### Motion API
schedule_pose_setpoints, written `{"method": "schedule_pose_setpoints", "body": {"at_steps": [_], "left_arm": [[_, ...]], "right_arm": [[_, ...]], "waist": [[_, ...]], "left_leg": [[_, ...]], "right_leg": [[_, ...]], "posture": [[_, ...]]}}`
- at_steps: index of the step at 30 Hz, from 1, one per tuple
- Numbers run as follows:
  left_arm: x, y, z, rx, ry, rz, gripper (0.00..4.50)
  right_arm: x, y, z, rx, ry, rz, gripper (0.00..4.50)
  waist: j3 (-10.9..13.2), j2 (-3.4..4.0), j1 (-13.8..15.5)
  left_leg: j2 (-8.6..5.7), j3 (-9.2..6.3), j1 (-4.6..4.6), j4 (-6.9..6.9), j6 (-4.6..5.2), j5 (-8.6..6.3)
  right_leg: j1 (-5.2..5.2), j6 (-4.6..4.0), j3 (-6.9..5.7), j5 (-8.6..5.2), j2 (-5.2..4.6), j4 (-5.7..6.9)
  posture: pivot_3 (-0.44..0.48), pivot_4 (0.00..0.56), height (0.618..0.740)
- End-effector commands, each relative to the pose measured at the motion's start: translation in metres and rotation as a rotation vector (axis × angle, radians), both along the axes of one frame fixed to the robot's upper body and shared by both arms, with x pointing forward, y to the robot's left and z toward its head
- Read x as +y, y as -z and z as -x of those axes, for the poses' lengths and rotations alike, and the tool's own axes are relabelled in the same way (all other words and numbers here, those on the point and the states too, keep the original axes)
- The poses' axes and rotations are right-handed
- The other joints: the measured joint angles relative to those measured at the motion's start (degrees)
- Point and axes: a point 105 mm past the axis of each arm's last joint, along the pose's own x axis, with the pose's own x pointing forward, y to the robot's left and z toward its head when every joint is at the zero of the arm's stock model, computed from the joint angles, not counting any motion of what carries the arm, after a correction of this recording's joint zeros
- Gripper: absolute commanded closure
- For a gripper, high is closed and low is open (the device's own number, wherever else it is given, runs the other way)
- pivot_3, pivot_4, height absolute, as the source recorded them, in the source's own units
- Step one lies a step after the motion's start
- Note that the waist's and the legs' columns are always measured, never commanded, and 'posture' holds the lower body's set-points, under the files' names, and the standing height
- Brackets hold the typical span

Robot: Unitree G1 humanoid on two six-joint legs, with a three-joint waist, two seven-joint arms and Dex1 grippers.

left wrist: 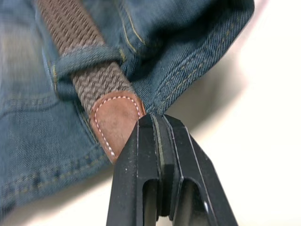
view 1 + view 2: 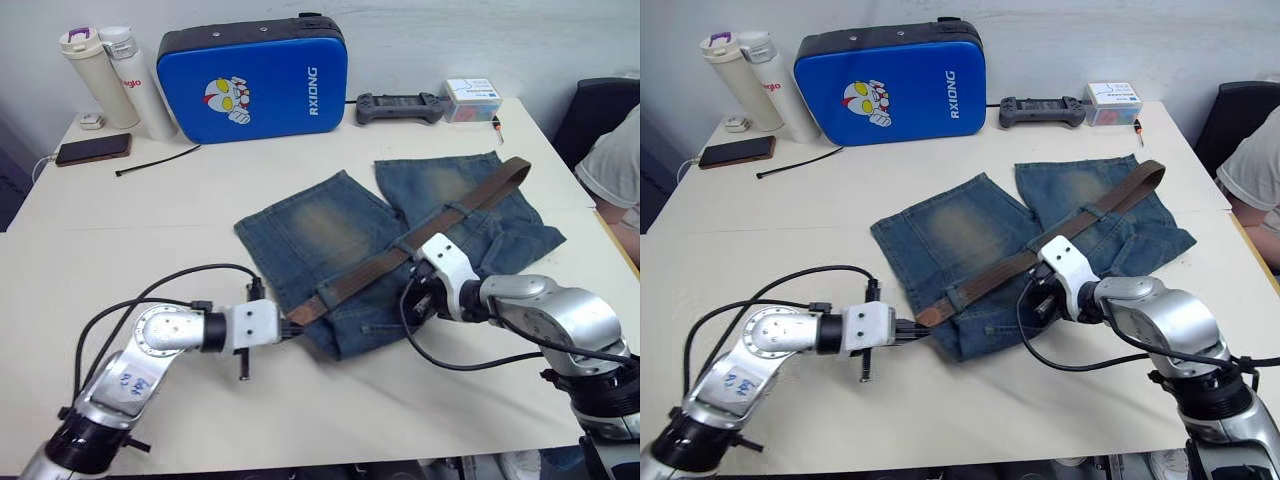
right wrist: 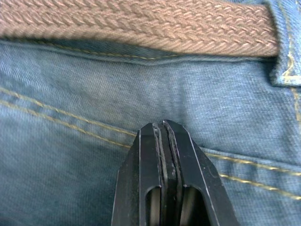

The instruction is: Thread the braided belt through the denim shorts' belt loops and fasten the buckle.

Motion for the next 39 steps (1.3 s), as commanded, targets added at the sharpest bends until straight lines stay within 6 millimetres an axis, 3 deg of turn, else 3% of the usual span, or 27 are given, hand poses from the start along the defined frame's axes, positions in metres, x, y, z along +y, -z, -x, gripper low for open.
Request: {"method": "schedule_pose_setpoints", "body": {"at_steps": [1, 4, 8, 16, 24, 28, 31, 39], "left_arm": [[0.008, -0.003, 0.005, 0.017, -0.021, -0.015, 4.46], [0.009, 0.0, 0.003, 0.036, -0.046, -0.007, 4.46], [0.007, 0.003, 0.003, 0.005, -0.03, -0.035, 3.17], [0.005, 0.009, 0.0, -0.001, -0.018, -0.047, 3.17], [0.002, 0.022, -0.022, -0.039, -0.05, -0.087, 3.17], [-0.001, 0.026, -0.021, -0.027, -0.021, -0.103, 3.17], [0.002, 0.025, -0.016, -0.001, 0.002, -0.104, 4.39], [0.013, 0.018, -0.017, 0.027, -0.007, -0.093, 4.45]], "right_arm": [[-0.007, 0.001, -0.007, -0.014, 0.032, 0.029, 4.5], [-0.001, 0.001, -0.009, -0.017, 0.011, 0.023, 4.5], [0.002, -0.001, -0.01, -0.022, 0.0, 0.019, 4.5], [0.002, 0.0, -0.008, -0.02, 0.006, 0.017, 4.5], [0.0, -0.001, -0.007, -0.028, 0.021, 0.017, 4.5], [0.0, -0.001, -0.006, -0.03, 0.025, 0.017, 4.5], [-0.001, -0.002, -0.006, -0.032, 0.031, 0.019, 4.5], [0.001, -0.002, -0.008, -0.035, 0.03, 0.014, 4.5]], "waist": [[0.0, 0.0, 0.0], [0.0, 0.0, -0.1], [0.0, -0.01, 0.1], [0.0, -0.01, 0.1], [0.0, -0.01, 0.2], [0.0, -0.01, 0.2], [0.0, -0.01, 0.2], [0.0, -0.01, 0.2]], "left_leg": [[0.0, 0.0, 0.0, 0.0, 0.0, 0.0], [0.0, 0.0, 0.01, 0.0, 0.01, -0.01], [0.0, 0.01, 0.01, 0.0, 0.0, -0.01], [0.0, 0.0, 0.01, 0.01, 0.02, -0.02], [0.0, 0.01, 0.01, 0.02, 0.03, -0.02], [0.0, 0.0, 0.01, 0.03, 0.02, -0.02], [0.0, 0.0, 0.01, 0.04, 0.03, -0.02], [0.0, 0.0, 0.01, 0.01, 0.02, -0.02]], "right_leg": [[0.01, 0.0, 0.01, 0.0, 0.0, -0.01], [0.01, 0.0, 0.01, 0.0, 0.0, -0.01], [0.01, -0.01, 0.01, 0.0, 0.0, -0.01], [0.03, 0.0, 0.0, 0.0, -0.02, -0.02], [0.04, 0.0, 0.0, 0.0, -0.02, -0.03], [0.05, 0.0, 0.0, 0.0, -0.02, 0.0], [0.05, 0.0, 0.0, 0.0, -0.02, -0.01], [0.03, 0.0, -0.01, 0.0, -0.02, -0.02]], "posture": [[0.0, 0.15, 0.74], [0.0, 0.15, 0.74], [0.0, 0.15, 0.74], [0.0, 0.15, 0.74], [0.0, 0.15, 0.74], [0.0, 0.15, 0.74], [0.0, 0.15, 0.74], [0.0, 0.15, 0.74]]}}
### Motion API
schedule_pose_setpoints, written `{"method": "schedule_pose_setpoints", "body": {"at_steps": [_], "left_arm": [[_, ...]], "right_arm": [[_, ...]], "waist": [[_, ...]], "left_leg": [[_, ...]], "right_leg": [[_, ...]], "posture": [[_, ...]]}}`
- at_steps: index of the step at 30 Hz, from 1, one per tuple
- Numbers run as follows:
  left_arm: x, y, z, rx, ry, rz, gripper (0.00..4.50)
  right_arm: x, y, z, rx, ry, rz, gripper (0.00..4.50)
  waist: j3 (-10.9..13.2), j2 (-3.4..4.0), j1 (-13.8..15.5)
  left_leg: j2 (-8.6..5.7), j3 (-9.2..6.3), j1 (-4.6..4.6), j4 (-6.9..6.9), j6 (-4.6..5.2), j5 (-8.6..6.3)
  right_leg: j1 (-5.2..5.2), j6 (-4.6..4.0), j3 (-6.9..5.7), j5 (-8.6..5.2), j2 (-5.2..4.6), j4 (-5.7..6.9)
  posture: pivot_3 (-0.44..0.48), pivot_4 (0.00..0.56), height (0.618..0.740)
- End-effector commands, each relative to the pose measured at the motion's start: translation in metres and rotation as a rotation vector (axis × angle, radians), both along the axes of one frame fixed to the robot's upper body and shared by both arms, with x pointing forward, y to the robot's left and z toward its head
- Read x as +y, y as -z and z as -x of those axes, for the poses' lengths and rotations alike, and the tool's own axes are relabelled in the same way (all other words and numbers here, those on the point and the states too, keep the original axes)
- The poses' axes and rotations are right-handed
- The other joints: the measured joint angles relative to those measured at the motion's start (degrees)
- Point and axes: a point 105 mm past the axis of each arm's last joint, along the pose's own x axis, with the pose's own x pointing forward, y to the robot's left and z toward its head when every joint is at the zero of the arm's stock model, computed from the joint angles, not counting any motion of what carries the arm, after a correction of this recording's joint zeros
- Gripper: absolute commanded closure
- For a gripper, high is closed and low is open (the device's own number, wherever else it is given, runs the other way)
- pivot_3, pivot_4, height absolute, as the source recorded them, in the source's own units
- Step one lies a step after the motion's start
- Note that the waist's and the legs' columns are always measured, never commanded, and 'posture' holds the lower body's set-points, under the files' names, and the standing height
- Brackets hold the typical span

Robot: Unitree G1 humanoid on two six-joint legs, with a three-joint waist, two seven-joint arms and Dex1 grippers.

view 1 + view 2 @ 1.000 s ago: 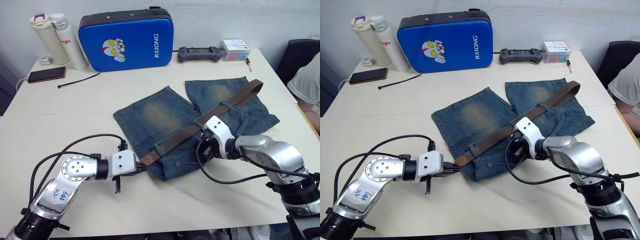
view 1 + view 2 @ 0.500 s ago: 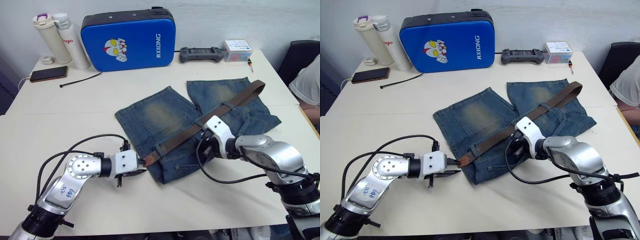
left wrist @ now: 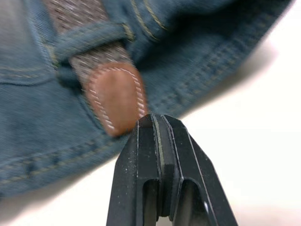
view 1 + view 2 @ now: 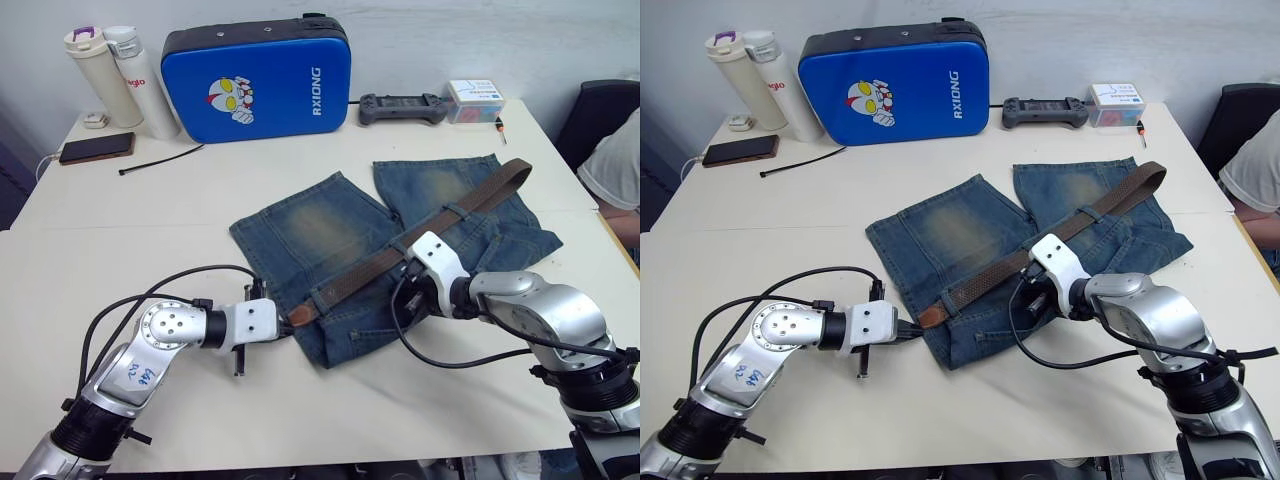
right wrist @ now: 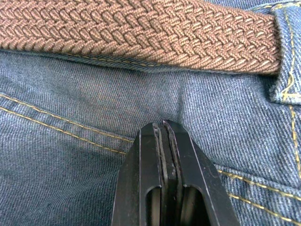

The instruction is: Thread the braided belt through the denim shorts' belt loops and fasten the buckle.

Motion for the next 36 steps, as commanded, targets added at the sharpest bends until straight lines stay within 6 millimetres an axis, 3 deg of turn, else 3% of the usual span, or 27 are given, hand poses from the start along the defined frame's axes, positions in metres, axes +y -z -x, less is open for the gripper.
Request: {"method": "schedule_pose_setpoints", "body": {"at_steps": [1, 6, 10, 13, 18, 24, 31, 36], "left_arm": [[0.006, -0.007, -0.002, 0.001, -0.018, 0.015, 4.45], [0.011, -0.024, -0.005, -0.014, -0.044, 0.062, 4.45], [0.004, -0.042, -0.006, -0.043, -0.056, 0.155, 4.45], [-0.004, -0.055, -0.01, -0.071, -0.06, 0.223, 3.4], [-0.019, -0.041, -0.021, -0.111, -0.078, 0.17, 1.45], [-0.036, -0.029, -0.023, -0.121, -0.08, 0.151, 1.45], [-0.034, -0.012, -0.012, -0.074, -0.064, 0.126, 1.45], [-0.033, -0.014, -0.008, -0.067, -0.082, 0.146, 1.45]], "right_arm": [[-0.004, -0.002, -0.003, -0.017, 0.031, 0.003, 4.5], [-0.003, -0.002, -0.003, -0.016, 0.023, 0.002, 4.5], [-0.002, -0.002, -0.004, -0.016, 0.016, 0.0, 4.5], [-0.001, -0.001, -0.005, -0.017, 0.013, 0.0, 4.5], [0.0, -0.002, -0.005, -0.02, 0.016, -0.002, 4.5], [-0.002, -0.001, -0.002, -0.021, 0.031, 0.0, 4.5], [-0.005, -0.002, -0.003, -0.024, 0.04, 0.005, 4.5], [-0.005, -0.002, -0.002, -0.023, 0.038, 0.004, 4.5]], "waist": [[0.0, 0.0, 0.0], [0.0, 0.0, -0.1], [0.0, 0.0, -0.1], [0.0, -0.01, 0.0], [0.0, -0.01, -0.1], [0.0, -0.03, 0.0], [0.0, -0.03, 0.0], [0.0, -0.03, 0.0]], "left_leg": [[0.0, 0.0, 0.0, 0.0, 0.0, 0.0], [0.0, 0.0, 0.0, -0.01, 0.0, 0.0], [0.0, 0.0, -0.01, 0.0, 0.0, 0.0], [0.0, 0.0, -0.01, 0.02, 0.0, 0.0], [0.0, 0.01, 0.0, 0.0, -0.01, 0.01], [-0.01, 0.0, -0.01, 0.02, -0.04, 0.02], [-0.01, 0.01, -0.02, 0.01, -0.22, 0.13], [-0.01, 0.0, -0.02, 0.01, -0.21, 0.12]], "right_leg": [[0.0, 0.0, 0.0, 0.0, 0.0, 0.0], [-0.02, 0.0, 0.0, 0.0, 0.0, 0.01], [-0.01, 0.0, 0.0, 0.0, 0.0, 0.0], [-0.01, 0.0, 0.0, 0.0, 0.0, 0.02], [-0.01, 0.0, 0.0, 0.0, 0.01, 0.02], [-0.02, 0.01, 0.0, 0.0, 0.02, 0.04], [-0.02, 0.01, 0.01, 0.0, 0.01, 0.02], [-0.02, 0.01, 0.0, 0.0, 0.01, 0.01]], "posture": [[0.0, 0.15, 0.74], [0.0, 0.15, 0.74], [0.0, 0.15, 0.74], [0.0, 0.15, 0.74], [0.0, 0.15, 0.74], [0.0, 0.15, 0.74], [0.0, 0.15, 0.74], [0.0, 0.15, 0.74]]}}
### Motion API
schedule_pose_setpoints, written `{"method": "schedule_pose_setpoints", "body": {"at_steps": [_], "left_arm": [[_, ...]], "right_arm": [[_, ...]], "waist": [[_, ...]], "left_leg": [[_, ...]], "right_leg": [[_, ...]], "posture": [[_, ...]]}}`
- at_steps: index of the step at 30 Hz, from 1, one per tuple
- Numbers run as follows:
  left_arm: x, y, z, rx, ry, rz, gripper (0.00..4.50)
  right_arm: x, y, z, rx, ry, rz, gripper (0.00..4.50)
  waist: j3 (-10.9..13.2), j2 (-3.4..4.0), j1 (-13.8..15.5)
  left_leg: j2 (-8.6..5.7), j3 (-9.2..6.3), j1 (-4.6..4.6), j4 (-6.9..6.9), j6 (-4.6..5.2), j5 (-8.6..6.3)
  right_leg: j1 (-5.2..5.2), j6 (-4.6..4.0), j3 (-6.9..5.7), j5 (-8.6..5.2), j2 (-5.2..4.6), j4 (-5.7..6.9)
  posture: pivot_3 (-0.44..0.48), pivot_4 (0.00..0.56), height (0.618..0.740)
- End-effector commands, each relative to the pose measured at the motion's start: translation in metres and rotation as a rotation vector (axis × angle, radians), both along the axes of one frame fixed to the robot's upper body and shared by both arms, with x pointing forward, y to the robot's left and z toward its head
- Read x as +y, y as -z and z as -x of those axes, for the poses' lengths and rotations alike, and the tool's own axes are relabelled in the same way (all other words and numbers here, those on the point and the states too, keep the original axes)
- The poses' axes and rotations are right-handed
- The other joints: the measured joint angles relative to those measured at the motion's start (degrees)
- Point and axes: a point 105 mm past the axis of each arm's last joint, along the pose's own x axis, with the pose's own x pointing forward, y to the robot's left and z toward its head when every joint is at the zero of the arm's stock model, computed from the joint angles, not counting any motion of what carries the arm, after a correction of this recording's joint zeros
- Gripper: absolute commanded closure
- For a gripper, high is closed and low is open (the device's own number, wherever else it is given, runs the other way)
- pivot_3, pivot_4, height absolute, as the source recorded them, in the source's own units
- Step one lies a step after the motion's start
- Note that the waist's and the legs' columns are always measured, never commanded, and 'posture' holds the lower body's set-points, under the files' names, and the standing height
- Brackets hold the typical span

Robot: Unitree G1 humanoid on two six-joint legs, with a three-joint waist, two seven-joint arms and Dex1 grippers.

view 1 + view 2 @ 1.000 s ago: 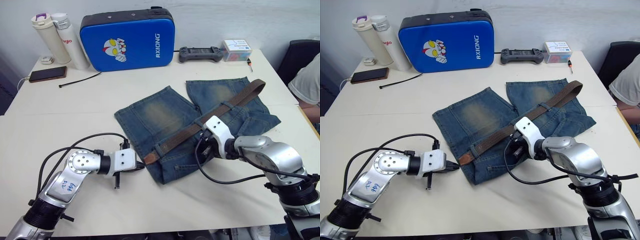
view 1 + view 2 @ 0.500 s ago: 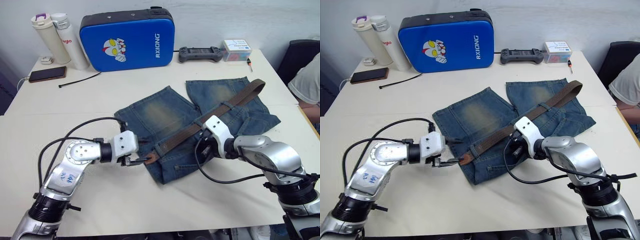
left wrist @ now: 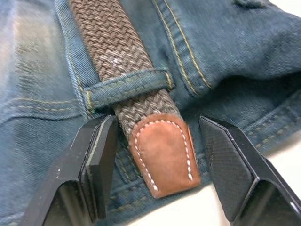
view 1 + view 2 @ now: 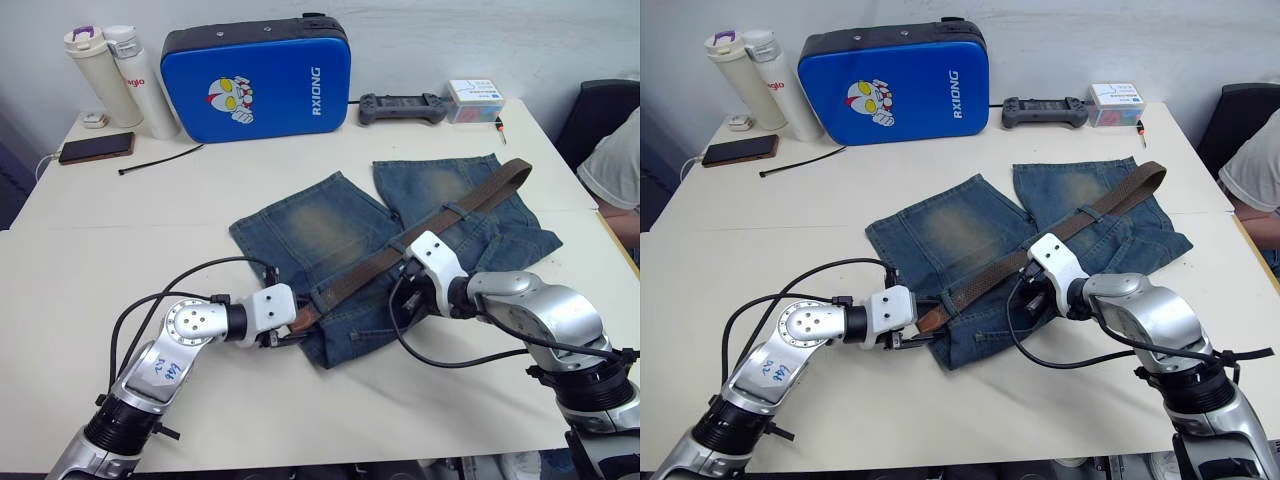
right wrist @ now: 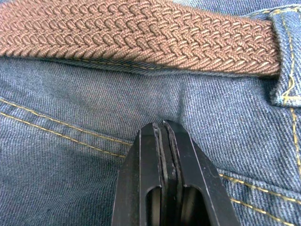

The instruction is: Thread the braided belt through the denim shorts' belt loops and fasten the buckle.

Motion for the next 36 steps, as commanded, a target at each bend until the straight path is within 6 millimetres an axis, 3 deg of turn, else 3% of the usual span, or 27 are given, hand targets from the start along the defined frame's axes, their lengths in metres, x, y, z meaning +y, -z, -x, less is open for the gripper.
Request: {"method": "schedule_pose_setpoints", "body": {"at_steps": [1, 7, 9, 15, 16, 24, 27, 33, 36], "left_arm": [[-0.002, -0.006, 0.006, -0.019, 0.009, 0.013, 1.45], [0.002, 0.011, 0.007, 0.027, -0.007, -0.033, 1.45], [0.004, 0.019, 0.005, 0.046, -0.019, -0.057, 1.84], [0.006, 0.025, 0.001, 0.063, -0.029, -0.079, 4.23], [0.006, 0.023, -0.001, 0.057, -0.03, -0.075, 4.43], [0.018, -0.008, -0.005, -0.005, -0.047, -0.019, 4.43], [0.032, -0.02, -0.002, -0.035, -0.051, -0.056, 4.43], [0.056, -0.024, 0.017, -0.048, -0.06, -0.161, 4.43], [0.086, -0.019, 0.031, -0.03, -0.111, -0.272, 4.43]], "right_arm": [[-0.007, -0.002, -0.001, -0.014, 0.035, 0.007, 4.5], [-0.005, -0.003, -0.003, -0.019, 0.03, 0.007, 4.5], [-0.005, -0.004, -0.003, -0.023, 0.03, 0.009, 4.5], [-0.006, -0.005, -0.003, -0.026, 0.033, 0.012, 4.5], [-0.006, -0.005, -0.003, -0.027, 0.034, 0.013, 4.5], [-0.003, -0.004, -0.003, -0.025, 0.027, 0.007, 4.5], [-0.002, -0.002, -0.005, -0.021, 0.019, 0.01, 4.5], [0.001, 0.004, -0.011, -0.002, 0.004, 0.008, 4.5], [0.003, 0.006, -0.017, 0.005, -0.015, 0.011, 4.5]], "waist": [[0.0, 0.0, 0.0], [0.0, 0.0, 0.0], [0.0, 0.0, 0.0], [0.0, 0.0, 0.0], [0.0, 0.0, 0.0], [0.0, 0.0, 0.0], [0.0, 0.01, -0.2], [0.0, 0.01, -0.4], [0.0, -0.01, -1.0]], "left_leg": [[0.0, 0.0, 0.0, -0.01, 0.0, 0.0], [0.0, 0.0, 0.0, -0.01, 0.0, 0.0], [0.0, 0.0, 0.0, -0.01, 0.01, 0.0], [0.0, 0.0, 0.02, 0.0, 0.08, -0.05], [0.0, -0.01, 0.02, 0.0, 0.08, -0.05], [0.0, -0.01, 0.02, 0.0, 0.08, -0.05], [0.0, -0.01, 0.01, -0.04, 0.07, -0.04], [0.0, -0.01, 0.02, -0.07, 0.07, -0.05], [0.01, -0.01, 0.04, -0.1, 0.12, -0.08]], "right_leg": [[0.0, 0.0, 0.01, 0.0, 0.0, 0.0], [0.0, 0.0, 0.0, 0.0, 0.0, -0.01], [0.0, 0.0, 0.0, 0.0, 0.0, -0.01], [0.02, 0.0, 0.0, 0.0, 0.0, 0.0], [0.02, 0.0, 0.0, 0.0, 0.0, 0.0], [0.02, 0.0, -0.01, 0.0, 0.0, 0.02], [-0.03, 0.0, 0.01, 0.0, 0.01, 0.02], [-0.03, -0.01, 0.02, 0.0, 0.0, 0.0], [-0.02, -0.04, 0.02, -0.01, 0.0, 0.0]], "posture": [[0.0, 0.15, 0.74], [0.0, 0.15, 0.74], [0.0, 0.15, 0.74], [0.0, 0.15, 0.74], [0.0, 0.15, 0.74], [0.0, 0.15, 0.74], [0.0, 0.15, 0.74], [0.0, 0.15, 0.74], [0.0, 0.15, 0.74]]}}
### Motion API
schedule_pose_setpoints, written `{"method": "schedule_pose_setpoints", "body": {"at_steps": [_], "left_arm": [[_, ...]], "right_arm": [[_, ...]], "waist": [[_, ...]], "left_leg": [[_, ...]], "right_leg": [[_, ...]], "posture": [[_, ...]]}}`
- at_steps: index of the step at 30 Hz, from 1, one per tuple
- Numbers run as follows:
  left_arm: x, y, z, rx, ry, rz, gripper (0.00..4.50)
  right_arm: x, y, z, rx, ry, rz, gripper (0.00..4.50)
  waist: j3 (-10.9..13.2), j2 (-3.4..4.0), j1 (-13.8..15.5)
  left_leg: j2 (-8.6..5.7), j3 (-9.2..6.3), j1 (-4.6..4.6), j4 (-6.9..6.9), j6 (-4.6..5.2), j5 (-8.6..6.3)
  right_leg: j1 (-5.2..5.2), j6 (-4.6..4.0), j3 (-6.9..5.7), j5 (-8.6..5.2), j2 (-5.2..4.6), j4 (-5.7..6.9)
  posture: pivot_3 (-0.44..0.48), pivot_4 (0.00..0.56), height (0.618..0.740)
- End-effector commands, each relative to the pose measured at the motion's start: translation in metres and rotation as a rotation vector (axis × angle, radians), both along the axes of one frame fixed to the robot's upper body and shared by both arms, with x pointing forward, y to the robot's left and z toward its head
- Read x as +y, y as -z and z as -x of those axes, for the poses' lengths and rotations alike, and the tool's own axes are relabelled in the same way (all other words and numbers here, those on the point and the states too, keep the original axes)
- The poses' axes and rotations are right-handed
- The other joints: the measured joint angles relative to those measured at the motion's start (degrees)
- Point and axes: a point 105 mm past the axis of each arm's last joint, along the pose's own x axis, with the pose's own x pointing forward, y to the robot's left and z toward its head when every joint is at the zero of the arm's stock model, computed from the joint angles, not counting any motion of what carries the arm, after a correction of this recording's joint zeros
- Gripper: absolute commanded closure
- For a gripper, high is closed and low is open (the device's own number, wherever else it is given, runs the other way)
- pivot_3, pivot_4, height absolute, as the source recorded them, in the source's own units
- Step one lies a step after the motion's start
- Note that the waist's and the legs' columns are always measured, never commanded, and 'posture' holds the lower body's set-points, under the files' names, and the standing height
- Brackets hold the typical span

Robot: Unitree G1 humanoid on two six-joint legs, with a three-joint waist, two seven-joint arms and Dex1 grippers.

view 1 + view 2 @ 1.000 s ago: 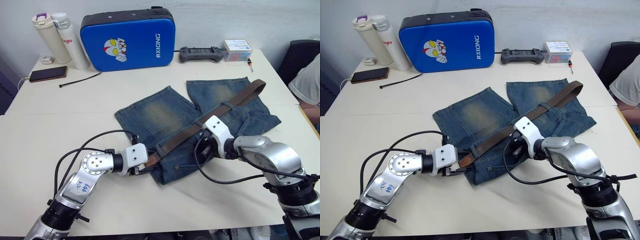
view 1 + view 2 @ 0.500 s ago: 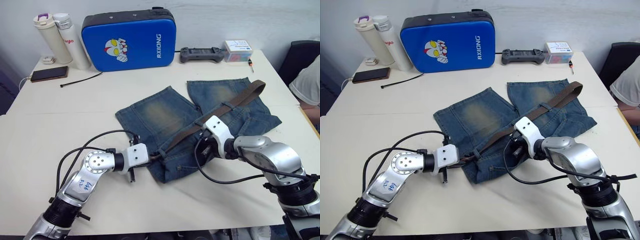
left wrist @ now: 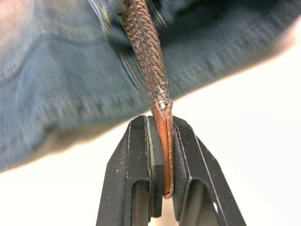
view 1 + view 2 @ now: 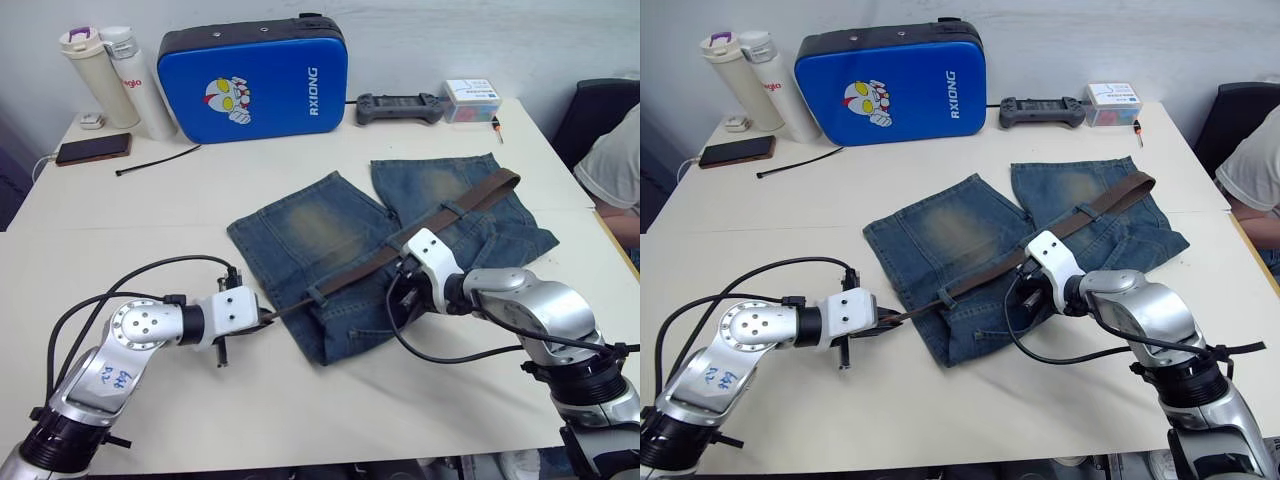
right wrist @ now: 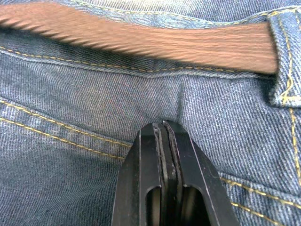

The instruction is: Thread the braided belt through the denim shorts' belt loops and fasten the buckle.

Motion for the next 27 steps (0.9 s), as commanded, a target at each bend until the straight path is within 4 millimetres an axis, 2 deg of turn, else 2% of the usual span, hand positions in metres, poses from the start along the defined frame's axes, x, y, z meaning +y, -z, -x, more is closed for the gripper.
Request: {"method": "schedule_pose_setpoints", "body": {"at_steps": [1, 6, 10, 14, 19, 24, 27], "left_arm": [[0.033, -0.009, 0.013, -0.032, -0.062, -0.099, 4.43], [0.092, -0.008, 0.04, 0.008, -0.276, -0.156, 4.43], [0.12, -0.008, 0.068, 0.039, -0.407, -0.161, 4.43], [0.145, -0.007, 0.092, 0.06, -0.514, -0.196, 4.43], [0.177, -0.005, 0.112, 0.075, -0.64, -0.239, 4.43], [0.199, -0.011, 0.119, 0.06, -0.702, -0.23, 4.43], [0.205, -0.011, 0.12, 0.07, -0.718, -0.235, 4.43]], "right_arm": [[-0.003, 0.006, -0.01, 0.006, 0.004, 0.028, 4.5], [0.009, 0.006, -0.018, 0.009, -0.07, 0.03, 4.5], [0.021, 0.007, -0.024, 0.012, -0.129, 0.026, 4.5], [0.034, 0.006, -0.027, 0.012, -0.18, 0.019, 4.5], [0.043, 0.006, -0.03, 0.01, -0.214, 0.014, 4.5], [0.045, 0.006, -0.029, 0.01, -0.223, 0.012, 4.5], [0.043, 0.006, -0.029, 0.012, -0.222, 0.014, 4.5]], "waist": [[0.0, 0.0, -0.7], [0.0, -0.01, -1.3], [0.0, -0.05, -1.3], [0.0, -0.08, -1.4], [-0.1, -0.09, -1.9], [-0.1, -0.09, -2.4], [0.0, -0.07, -2.4]], "left_leg": [[0.01, 0.0, 0.01, -0.03, 0.0, 0.0], [0.07, 0.01, 0.09, -0.1, -0.01, -0.03], [0.1, 0.01, 0.1, -0.1, -0.02, -0.1], [0.15, 0.01, 0.12, -0.11, -0.06, -0.19], [0.21, 0.03, 0.17, -0.15, -0.12, -0.26], [0.26, 0.03, 0.2, -0.19, -0.19, -0.31], [0.26, 0.03, 0.2, -0.2, -0.2, -0.33]], "right_leg": [[0.0, -0.02, 0.0, -0.01, 0.0, 0.0], [0.02, -0.17, -0.02, -0.06, 0.01, 0.01], [0.03, -0.23, -0.06, -0.09, 0.01, 0.0], [0.05, -0.3, -0.08, -0.13, 0.02, -0.03], [0.05, -0.39, -0.1, -0.17, 0.05, -0.02], [0.04, -0.47, -0.12, -0.21, 0.08, 0.0], [0.04, -0.48, -0.12, -0.22, 0.09, -0.01]], "posture": [[0.0, 0.15, 0.74], [0.0, 0.15, 0.74], [0.0, 0.15, 0.74], [0.0, 0.15, 0.74], [0.0, 0.15, 0.74], [0.0, 0.15, 0.74], [0.0, 0.15, 0.74]]}}
